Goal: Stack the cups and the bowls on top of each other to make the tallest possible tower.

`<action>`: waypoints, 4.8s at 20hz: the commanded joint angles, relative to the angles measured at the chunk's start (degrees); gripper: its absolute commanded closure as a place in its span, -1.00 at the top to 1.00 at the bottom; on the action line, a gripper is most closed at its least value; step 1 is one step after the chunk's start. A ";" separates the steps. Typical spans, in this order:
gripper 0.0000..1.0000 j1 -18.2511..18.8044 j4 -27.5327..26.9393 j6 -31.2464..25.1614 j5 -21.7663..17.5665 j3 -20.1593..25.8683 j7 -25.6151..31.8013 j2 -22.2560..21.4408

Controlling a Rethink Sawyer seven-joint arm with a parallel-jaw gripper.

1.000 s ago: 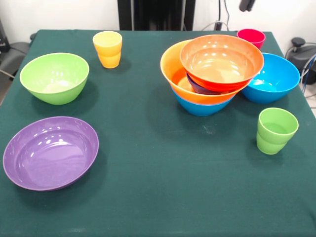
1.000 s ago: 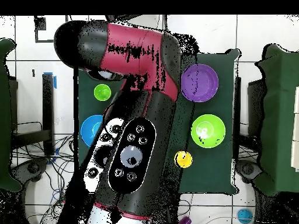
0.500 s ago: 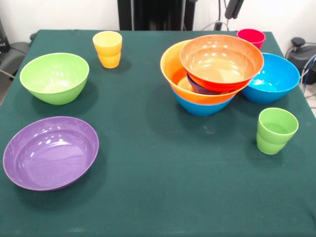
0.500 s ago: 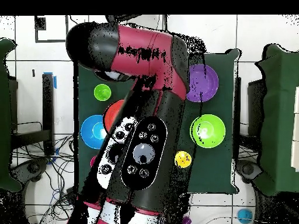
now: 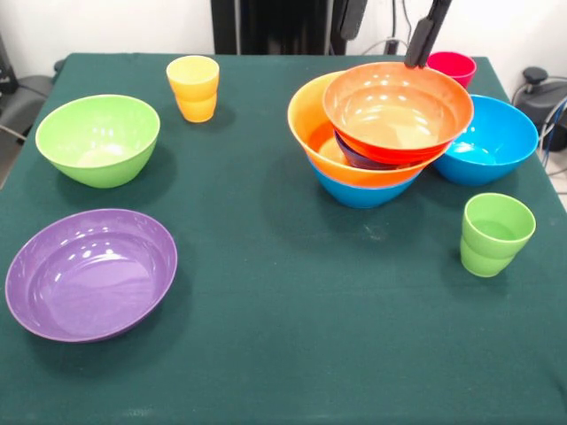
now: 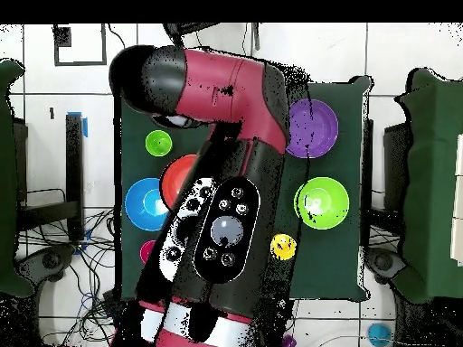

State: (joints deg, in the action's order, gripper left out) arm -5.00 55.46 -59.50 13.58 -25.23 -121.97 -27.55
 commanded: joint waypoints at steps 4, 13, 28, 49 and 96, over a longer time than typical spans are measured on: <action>1.00 2.43 9.97 4.91 -5.55 9.98 9.67 0.68; 1.00 3.07 14.23 7.45 -6.80 11.82 9.32 -0.86; 1.00 2.94 15.01 5.18 -9.01 13.34 6.88 -2.80; 1.00 2.76 16.12 9.06 -10.29 14.10 4.48 -1.07; 1.00 3.56 22.93 17.09 -12.34 16.26 4.70 -0.55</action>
State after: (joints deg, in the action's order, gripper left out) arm -2.32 72.68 -45.13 6.57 -16.32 -121.97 -31.17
